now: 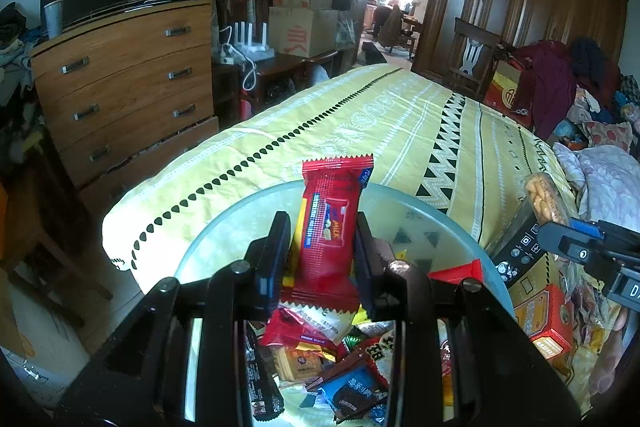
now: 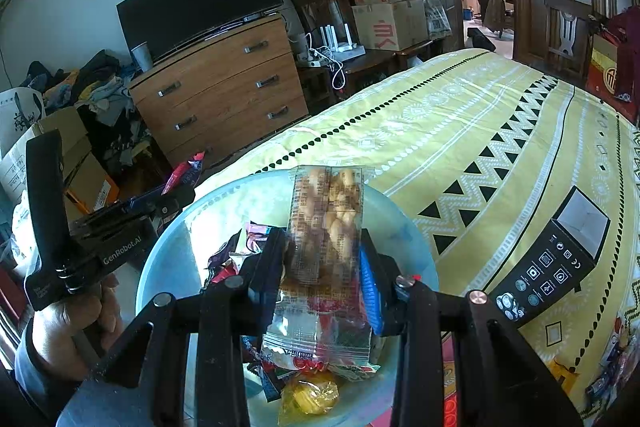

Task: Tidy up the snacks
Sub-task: 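Carry both snacks over the blue basin and open both tools to drop them, then return both tools to the snacks on the bed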

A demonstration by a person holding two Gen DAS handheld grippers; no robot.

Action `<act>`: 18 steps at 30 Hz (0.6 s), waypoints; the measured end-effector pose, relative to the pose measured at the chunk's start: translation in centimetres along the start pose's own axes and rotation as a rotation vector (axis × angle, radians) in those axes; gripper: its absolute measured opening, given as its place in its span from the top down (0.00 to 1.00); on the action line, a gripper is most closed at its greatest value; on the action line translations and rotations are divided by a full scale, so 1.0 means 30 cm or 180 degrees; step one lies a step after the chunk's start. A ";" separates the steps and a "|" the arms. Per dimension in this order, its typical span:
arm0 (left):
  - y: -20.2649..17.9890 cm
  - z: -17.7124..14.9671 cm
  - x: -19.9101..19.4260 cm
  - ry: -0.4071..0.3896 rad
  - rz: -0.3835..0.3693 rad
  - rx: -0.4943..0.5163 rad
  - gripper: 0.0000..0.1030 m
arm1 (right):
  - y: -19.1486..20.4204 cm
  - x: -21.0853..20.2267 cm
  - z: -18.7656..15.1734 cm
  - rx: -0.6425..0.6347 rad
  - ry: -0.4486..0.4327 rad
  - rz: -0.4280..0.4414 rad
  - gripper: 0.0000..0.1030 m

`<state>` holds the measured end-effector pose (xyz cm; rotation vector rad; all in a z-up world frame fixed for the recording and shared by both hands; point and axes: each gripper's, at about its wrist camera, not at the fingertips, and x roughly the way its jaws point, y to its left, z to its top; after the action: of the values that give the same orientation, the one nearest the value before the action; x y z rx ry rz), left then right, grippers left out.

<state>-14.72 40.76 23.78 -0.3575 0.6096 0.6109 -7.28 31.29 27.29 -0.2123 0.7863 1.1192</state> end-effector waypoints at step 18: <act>0.028 -0.016 0.023 -0.0001 0.0267 -0.0094 0.00 | 0.023 0.013 -0.026 -0.0048 0.0004 -0.0017 0.20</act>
<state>-15.02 41.47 22.86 -0.3608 0.6181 0.7009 -8.16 31.46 26.62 -0.2277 0.7782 1.1203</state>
